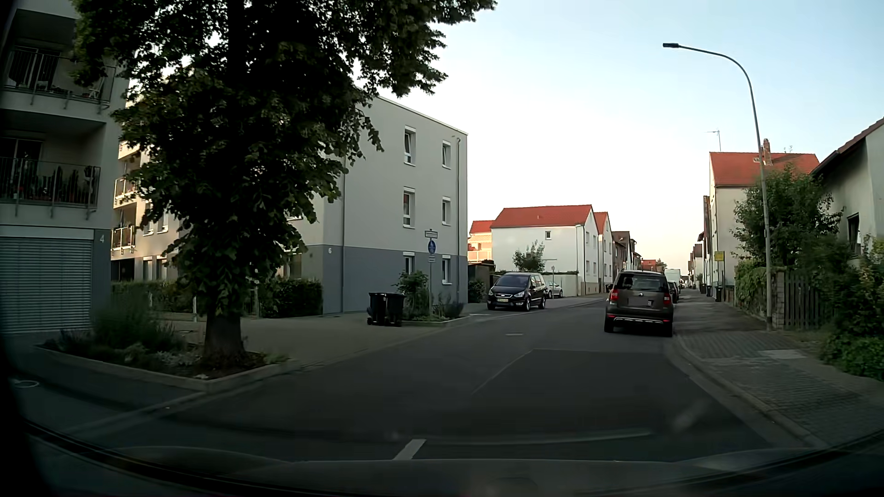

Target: Follow the waypoints while adhering to traffic rules and regulations

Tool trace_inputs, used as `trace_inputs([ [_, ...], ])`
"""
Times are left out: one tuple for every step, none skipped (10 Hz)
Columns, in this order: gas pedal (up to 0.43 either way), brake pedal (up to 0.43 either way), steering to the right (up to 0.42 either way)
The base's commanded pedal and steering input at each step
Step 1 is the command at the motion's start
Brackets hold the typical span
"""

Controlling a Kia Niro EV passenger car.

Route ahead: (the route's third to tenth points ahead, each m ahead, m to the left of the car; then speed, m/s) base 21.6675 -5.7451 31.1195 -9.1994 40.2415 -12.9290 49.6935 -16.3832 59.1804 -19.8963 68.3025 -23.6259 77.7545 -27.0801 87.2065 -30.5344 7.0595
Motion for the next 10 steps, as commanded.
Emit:
trace_inputs([
  [0.039,0.03,0.02],
  [0.039,0.03,0.025],
  [0.039,0.03,0.033],
  [0.039,0.03,0.041],
  [0.039,0.03,0.048],
  [0.039,0.03,0.055],
  [0.039,0.03,0.062],
  [0.039,0.03,0.067],
  [0.039,0.03,0.071],
  [0.039,0.03,0.074],
])
